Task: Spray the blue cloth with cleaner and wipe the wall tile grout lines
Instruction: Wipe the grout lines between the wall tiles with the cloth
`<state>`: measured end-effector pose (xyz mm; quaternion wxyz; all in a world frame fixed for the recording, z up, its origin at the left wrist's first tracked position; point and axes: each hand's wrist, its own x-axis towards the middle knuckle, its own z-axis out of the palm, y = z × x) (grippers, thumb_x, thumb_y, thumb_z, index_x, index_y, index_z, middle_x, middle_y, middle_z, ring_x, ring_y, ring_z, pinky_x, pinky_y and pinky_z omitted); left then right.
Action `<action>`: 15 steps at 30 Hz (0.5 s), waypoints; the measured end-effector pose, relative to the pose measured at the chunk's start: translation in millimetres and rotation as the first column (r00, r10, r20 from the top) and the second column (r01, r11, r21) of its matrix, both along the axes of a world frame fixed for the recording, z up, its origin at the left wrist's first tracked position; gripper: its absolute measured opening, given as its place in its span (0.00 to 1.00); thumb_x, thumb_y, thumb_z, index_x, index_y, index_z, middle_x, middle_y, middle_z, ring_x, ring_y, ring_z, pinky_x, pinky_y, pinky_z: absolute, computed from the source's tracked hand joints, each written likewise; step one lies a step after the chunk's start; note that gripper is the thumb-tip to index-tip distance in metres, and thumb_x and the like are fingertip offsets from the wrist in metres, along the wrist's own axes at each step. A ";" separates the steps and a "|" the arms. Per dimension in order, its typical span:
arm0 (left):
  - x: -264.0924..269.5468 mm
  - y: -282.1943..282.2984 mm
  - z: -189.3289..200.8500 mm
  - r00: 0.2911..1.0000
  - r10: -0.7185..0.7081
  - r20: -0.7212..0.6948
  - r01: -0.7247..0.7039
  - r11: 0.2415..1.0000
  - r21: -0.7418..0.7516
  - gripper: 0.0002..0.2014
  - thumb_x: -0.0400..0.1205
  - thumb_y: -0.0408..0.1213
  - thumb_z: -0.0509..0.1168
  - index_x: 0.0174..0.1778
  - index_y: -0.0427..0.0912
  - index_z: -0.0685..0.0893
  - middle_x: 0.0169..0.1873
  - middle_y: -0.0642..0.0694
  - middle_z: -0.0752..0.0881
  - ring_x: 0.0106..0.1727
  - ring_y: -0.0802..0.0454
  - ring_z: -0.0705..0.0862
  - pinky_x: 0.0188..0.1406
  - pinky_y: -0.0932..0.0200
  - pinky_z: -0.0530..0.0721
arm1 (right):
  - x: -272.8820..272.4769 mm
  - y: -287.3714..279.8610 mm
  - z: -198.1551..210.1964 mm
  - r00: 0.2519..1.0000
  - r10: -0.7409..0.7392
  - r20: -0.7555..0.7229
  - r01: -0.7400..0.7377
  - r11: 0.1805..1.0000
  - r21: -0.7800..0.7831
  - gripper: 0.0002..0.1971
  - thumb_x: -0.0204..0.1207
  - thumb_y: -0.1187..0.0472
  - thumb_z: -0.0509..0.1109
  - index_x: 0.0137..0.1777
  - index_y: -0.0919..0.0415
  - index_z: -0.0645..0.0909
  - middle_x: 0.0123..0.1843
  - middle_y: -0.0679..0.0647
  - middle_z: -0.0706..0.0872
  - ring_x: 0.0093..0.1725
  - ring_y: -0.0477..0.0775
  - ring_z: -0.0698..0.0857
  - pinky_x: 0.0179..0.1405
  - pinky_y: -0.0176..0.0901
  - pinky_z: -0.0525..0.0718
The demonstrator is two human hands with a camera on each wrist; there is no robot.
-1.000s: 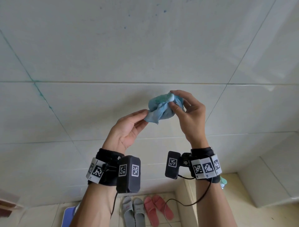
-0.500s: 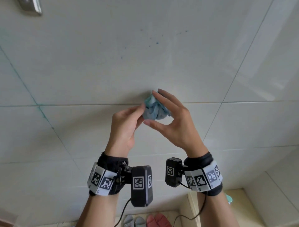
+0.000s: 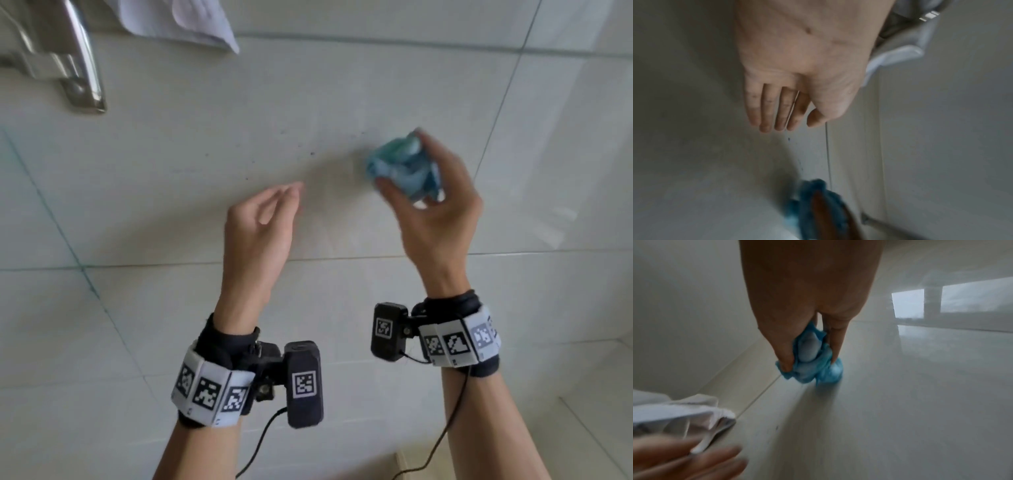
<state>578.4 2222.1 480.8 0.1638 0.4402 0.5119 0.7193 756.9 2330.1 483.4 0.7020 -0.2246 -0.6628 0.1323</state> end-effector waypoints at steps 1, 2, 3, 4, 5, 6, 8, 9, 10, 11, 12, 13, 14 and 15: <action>-4.0 -1.0 0.1 0.978 0.139 -0.154 -0.129 0.989 0.071 0.10 0.87 0.40 0.69 0.59 0.46 0.93 0.54 0.54 0.94 0.57 0.59 0.92 0.62 0.54 0.89 | 4.2 6.5 10.6 0.996 -0.028 -0.085 0.030 0.999 0.024 0.31 0.73 0.59 0.87 0.75 0.64 0.83 0.72 0.55 0.87 0.72 0.51 0.85 0.63 0.61 0.90; -8.3 -2.0 -0.1 0.919 0.278 -0.280 -0.244 0.958 0.150 0.11 0.85 0.38 0.69 0.61 0.43 0.92 0.55 0.53 0.93 0.57 0.59 0.91 0.61 0.54 0.89 | 7.2 13.3 20.8 0.985 -0.053 -0.163 0.061 0.997 0.046 0.31 0.73 0.60 0.87 0.75 0.66 0.83 0.72 0.56 0.87 0.73 0.52 0.85 0.64 0.61 0.90; -12.7 -2.6 -0.6 0.835 0.407 -0.370 -0.342 0.911 0.232 0.13 0.84 0.36 0.70 0.63 0.41 0.90 0.58 0.50 0.92 0.59 0.56 0.90 0.62 0.54 0.88 | 8.6 20.0 30.3 0.970 -0.070 -0.233 0.087 0.994 0.061 0.30 0.73 0.61 0.87 0.75 0.67 0.84 0.73 0.58 0.86 0.74 0.52 0.84 0.65 0.60 0.90; -17.0 -3.1 -1.0 0.745 0.509 -0.432 -0.417 0.860 0.294 0.15 0.83 0.35 0.70 0.65 0.39 0.88 0.63 0.46 0.90 0.64 0.51 0.88 0.66 0.54 0.86 | 7.8 26.2 38.0 0.954 -0.085 -0.286 0.109 0.992 0.071 0.30 0.74 0.62 0.86 0.75 0.67 0.84 0.74 0.59 0.86 0.76 0.52 0.83 0.66 0.59 0.89; -21.5 -3.6 -1.7 0.664 0.578 -0.474 -0.480 0.816 0.322 0.19 0.82 0.35 0.72 0.69 0.37 0.86 0.69 0.43 0.86 0.71 0.47 0.84 0.73 0.56 0.81 | 4.9 31.4 43.5 0.942 -0.101 -0.320 0.132 0.988 0.076 0.29 0.74 0.62 0.86 0.75 0.66 0.84 0.75 0.60 0.85 0.78 0.51 0.82 0.68 0.59 0.88; -26.6 -3.3 -3.6 0.608 0.610 -0.507 -0.539 0.787 0.300 0.25 0.81 0.37 0.74 0.74 0.37 0.82 0.76 0.40 0.81 0.77 0.43 0.79 0.79 0.61 0.73 | 0.5 35.9 46.1 0.936 -0.122 -0.330 0.157 0.984 0.080 0.29 0.75 0.62 0.85 0.75 0.66 0.84 0.76 0.60 0.84 0.79 0.52 0.81 0.71 0.59 0.87; -38.9 -2.6 -10.5 0.578 0.601 -0.552 -0.635 0.756 0.159 0.40 0.78 0.43 0.79 0.84 0.39 0.71 0.86 0.38 0.67 0.86 0.39 0.66 0.82 0.59 0.66 | -13.0 42.5 43.3 0.936 -0.175 -0.304 0.215 0.971 0.101 0.26 0.76 0.64 0.84 0.74 0.67 0.84 0.76 0.61 0.84 0.79 0.54 0.81 0.74 0.59 0.84; -46.5 -2.2 -15.4 0.578 0.592 -0.562 -0.666 0.740 0.094 0.47 0.76 0.46 0.82 0.87 0.39 0.66 0.89 0.37 0.61 0.88 0.37 0.61 0.84 0.52 0.67 | -21.2 44.0 38.4 0.939 -0.200 -0.280 0.240 0.963 0.119 0.25 0.76 0.66 0.83 0.73 0.67 0.85 0.76 0.61 0.84 0.79 0.56 0.81 0.76 0.61 0.83; -54.2 -2.1 -20.3 0.577 0.588 -0.567 -0.689 0.723 0.050 0.52 0.74 0.48 0.83 0.89 0.39 0.62 0.89 0.36 0.58 0.88 0.35 0.59 0.85 0.46 0.67 | -30.2 44.0 32.0 0.942 -0.224 -0.248 0.264 0.954 0.140 0.23 0.77 0.67 0.82 0.72 0.66 0.86 0.76 0.61 0.85 0.79 0.58 0.81 0.77 0.62 0.81; -61.6 -1.8 -24.7 0.573 0.590 -0.569 -0.709 0.705 0.018 0.57 0.72 0.50 0.85 0.90 0.37 0.58 0.89 0.33 0.56 0.88 0.33 0.57 0.86 0.42 0.65 | -38.9 42.8 25.2 0.944 -0.254 -0.210 0.289 0.944 0.161 0.22 0.77 0.68 0.82 0.71 0.65 0.87 0.76 0.61 0.85 0.79 0.60 0.81 0.80 0.61 0.79; -68.0 -1.4 -29.4 0.570 0.593 -0.569 -0.725 0.689 -0.009 0.60 0.70 0.51 0.85 0.90 0.36 0.56 0.89 0.31 0.55 0.88 0.32 0.56 0.87 0.41 0.63 | -46.7 40.7 18.2 0.943 -0.291 -0.161 0.318 0.931 0.179 0.21 0.78 0.68 0.81 0.71 0.64 0.87 0.76 0.60 0.85 0.79 0.63 0.81 0.84 0.56 0.75; -73.6 -0.1 -34.4 0.572 0.597 -0.563 -0.736 0.676 -0.031 0.62 0.70 0.53 0.85 0.90 0.34 0.53 0.89 0.29 0.54 0.89 0.31 0.55 0.88 0.41 0.60 | -52.8 38.2 12.4 0.940 -0.323 -0.109 0.339 0.920 0.199 0.20 0.78 0.68 0.80 0.71 0.62 0.88 0.76 0.58 0.85 0.79 0.65 0.81 0.86 0.47 0.70; -77.2 1.4 -38.7 0.577 0.601 -0.553 -0.742 0.669 -0.047 0.64 0.69 0.54 0.85 0.90 0.32 0.52 0.89 0.28 0.54 0.89 0.31 0.55 0.88 0.42 0.58 | -56.8 36.0 8.3 0.938 -0.343 -0.055 0.346 0.911 0.225 0.20 0.79 0.68 0.80 0.71 0.61 0.88 0.76 0.56 0.86 0.78 0.65 0.82 0.86 0.39 0.66; -79.4 2.7 -43.3 0.585 0.605 -0.541 -0.743 0.666 -0.059 0.65 0.69 0.54 0.85 0.90 0.30 0.51 0.88 0.27 0.54 0.89 0.31 0.54 0.88 0.43 0.57 | -58.6 33.8 6.1 0.935 -0.354 -0.006 0.344 0.904 0.255 0.20 0.79 0.68 0.80 0.72 0.60 0.88 0.76 0.55 0.85 0.78 0.65 0.82 0.85 0.35 0.64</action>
